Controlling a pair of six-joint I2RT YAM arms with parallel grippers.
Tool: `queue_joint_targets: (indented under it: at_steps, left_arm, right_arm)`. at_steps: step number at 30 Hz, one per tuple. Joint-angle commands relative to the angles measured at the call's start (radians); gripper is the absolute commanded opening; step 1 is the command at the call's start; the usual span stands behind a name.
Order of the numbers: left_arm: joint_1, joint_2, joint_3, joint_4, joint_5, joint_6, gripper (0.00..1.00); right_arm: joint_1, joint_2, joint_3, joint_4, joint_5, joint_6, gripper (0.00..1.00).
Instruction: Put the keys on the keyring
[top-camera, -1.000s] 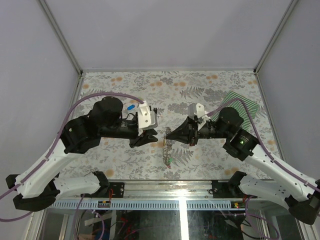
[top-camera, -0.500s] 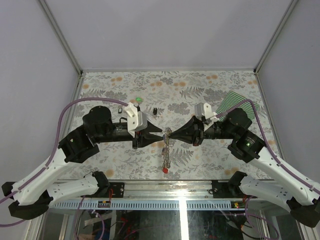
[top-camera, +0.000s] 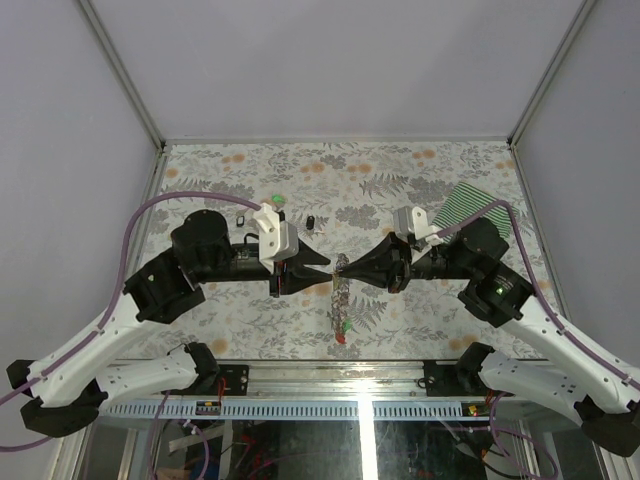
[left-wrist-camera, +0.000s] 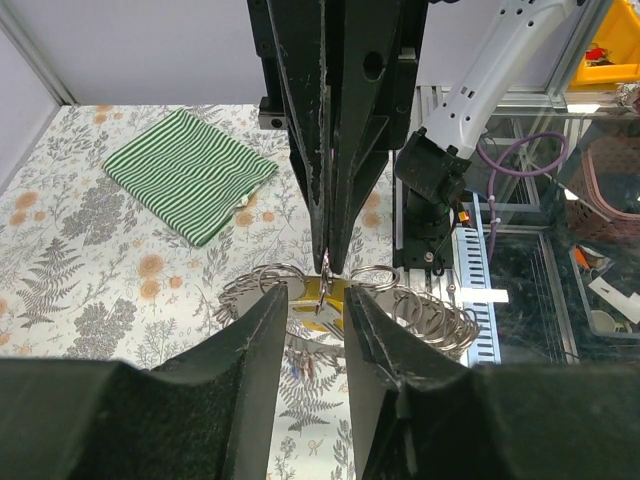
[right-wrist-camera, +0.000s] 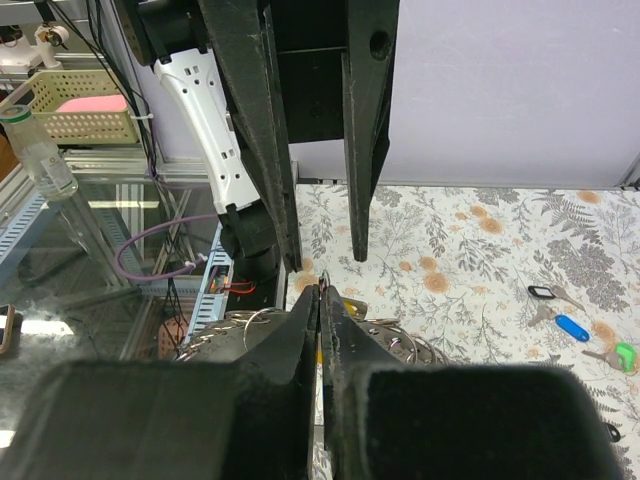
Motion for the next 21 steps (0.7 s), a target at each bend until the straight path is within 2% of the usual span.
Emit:
queue_joint_targets:
  at_steps: [1, 10, 21]
  left_arm:
    - [-0.004, 0.006, -0.003, 0.050, 0.020, -0.003, 0.30]
    - [-0.003, 0.021, 0.006, 0.047, 0.041, 0.004, 0.24]
    - [-0.004, 0.023, 0.014, 0.035, 0.051, 0.008, 0.00]
  right_arm:
    - [0.003, -0.040, 0.062, 0.086, -0.002, 0.014, 0.00]
    - [0.003, -0.043, 0.068, 0.090, -0.004, 0.016, 0.00]
    - [0.003, -0.053, 0.064, 0.091, 0.000, 0.016, 0.00]
